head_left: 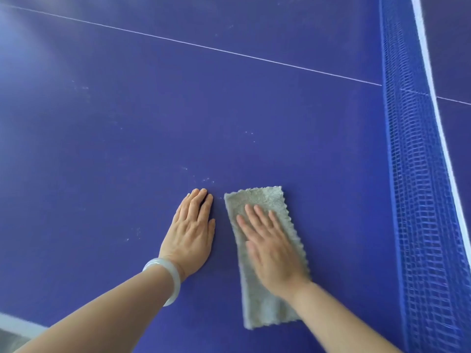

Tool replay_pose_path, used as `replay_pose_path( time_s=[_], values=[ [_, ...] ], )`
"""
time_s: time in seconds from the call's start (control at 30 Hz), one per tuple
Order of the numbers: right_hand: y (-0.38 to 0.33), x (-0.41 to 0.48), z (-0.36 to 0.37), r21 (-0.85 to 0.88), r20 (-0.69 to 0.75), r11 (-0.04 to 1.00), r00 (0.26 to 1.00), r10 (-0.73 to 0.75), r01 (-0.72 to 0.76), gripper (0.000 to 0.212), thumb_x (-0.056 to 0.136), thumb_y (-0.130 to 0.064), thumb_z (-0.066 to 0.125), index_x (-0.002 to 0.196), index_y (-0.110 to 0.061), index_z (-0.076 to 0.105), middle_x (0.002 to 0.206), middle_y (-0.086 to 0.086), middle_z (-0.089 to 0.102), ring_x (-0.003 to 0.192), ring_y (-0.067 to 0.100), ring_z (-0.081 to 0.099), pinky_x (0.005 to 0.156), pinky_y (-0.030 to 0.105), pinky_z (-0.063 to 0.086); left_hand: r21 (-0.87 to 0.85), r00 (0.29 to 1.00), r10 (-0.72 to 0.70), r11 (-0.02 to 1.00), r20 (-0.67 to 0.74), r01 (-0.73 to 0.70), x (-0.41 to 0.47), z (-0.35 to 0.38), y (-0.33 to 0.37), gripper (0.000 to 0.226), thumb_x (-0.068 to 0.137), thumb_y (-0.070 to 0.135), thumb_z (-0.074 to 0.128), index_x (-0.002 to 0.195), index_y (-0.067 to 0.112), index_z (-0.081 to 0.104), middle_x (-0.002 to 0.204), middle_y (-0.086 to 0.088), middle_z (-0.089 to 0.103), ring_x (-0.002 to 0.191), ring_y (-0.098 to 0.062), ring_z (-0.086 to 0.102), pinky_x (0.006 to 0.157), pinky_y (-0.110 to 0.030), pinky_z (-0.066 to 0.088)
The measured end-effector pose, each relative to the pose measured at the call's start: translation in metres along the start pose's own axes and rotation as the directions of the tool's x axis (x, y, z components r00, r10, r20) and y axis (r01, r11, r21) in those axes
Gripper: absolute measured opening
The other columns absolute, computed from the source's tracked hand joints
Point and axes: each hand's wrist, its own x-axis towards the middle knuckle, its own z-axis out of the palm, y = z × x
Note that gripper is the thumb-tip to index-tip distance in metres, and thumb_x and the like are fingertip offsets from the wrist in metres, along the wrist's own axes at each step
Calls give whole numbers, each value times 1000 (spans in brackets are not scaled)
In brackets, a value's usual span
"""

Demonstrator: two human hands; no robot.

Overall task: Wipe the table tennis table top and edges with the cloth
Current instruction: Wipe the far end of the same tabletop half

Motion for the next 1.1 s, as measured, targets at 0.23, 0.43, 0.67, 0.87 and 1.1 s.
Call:
replay_pose_path(
  time_s=[0.23, 0.43, 0.67, 0.87, 1.1],
  values=[
    [160, 57, -46, 8, -183, 613, 601, 778, -790, 57, 105, -24, 21, 160, -14, 9, 168, 10, 6, 155, 25, 3, 126, 47, 6, 1, 1000, 9, 1000, -7, -9, 2, 1, -2, 58, 98, 29, 25, 144, 0, 46, 150, -15, 43, 142, -32, 35, 121, -38, 18],
    [40, 26, -3, -71, -135, 922, 920, 369, -380, 56, 104, -24, 23, 159, -13, 23, 166, 7, 17, 154, 24, 13, 126, 43, 6, -48, 1000, 21, 999, -5, -21, 0, 1, 1, 59, 98, 32, 26, 143, 0, 46, 150, -15, 42, 142, -32, 33, 119, -36, 14],
    [126, -58, -32, -89, -125, 698, 703, 700, -711, 64, 99, -38, 5, 160, -21, 11, 167, 3, 8, 155, 21, 2, 125, 51, 7, -240, 986, 103, 962, -127, -132, 13, -5, 23, 47, 95, 22, 37, 134, 2, 55, 143, -13, 44, 136, -35, 37, 114, -49, 34],
    [169, -21, -40, -77, -133, 606, 611, 781, -792, 59, 102, -37, 9, 160, -29, -2, 168, 0, -6, 155, 23, -9, 125, 52, 0, -106, 956, 282, 951, -84, -290, 97, 6, 95, 52, 97, 18, 55, 146, 2, 44, 155, -16, 35, 146, -35, 29, 122, -45, 20],
    [175, -19, -37, -92, -148, 614, 621, 770, -784, 59, 101, -37, 2, 158, -30, -7, 166, -2, -10, 154, 23, -12, 124, 50, -6, 12, 955, 294, 956, 21, -295, 144, 22, 99, 57, 105, 35, 30, 156, 10, 25, 163, -7, 20, 152, -23, 11, 124, -35, 0]
  ],
)
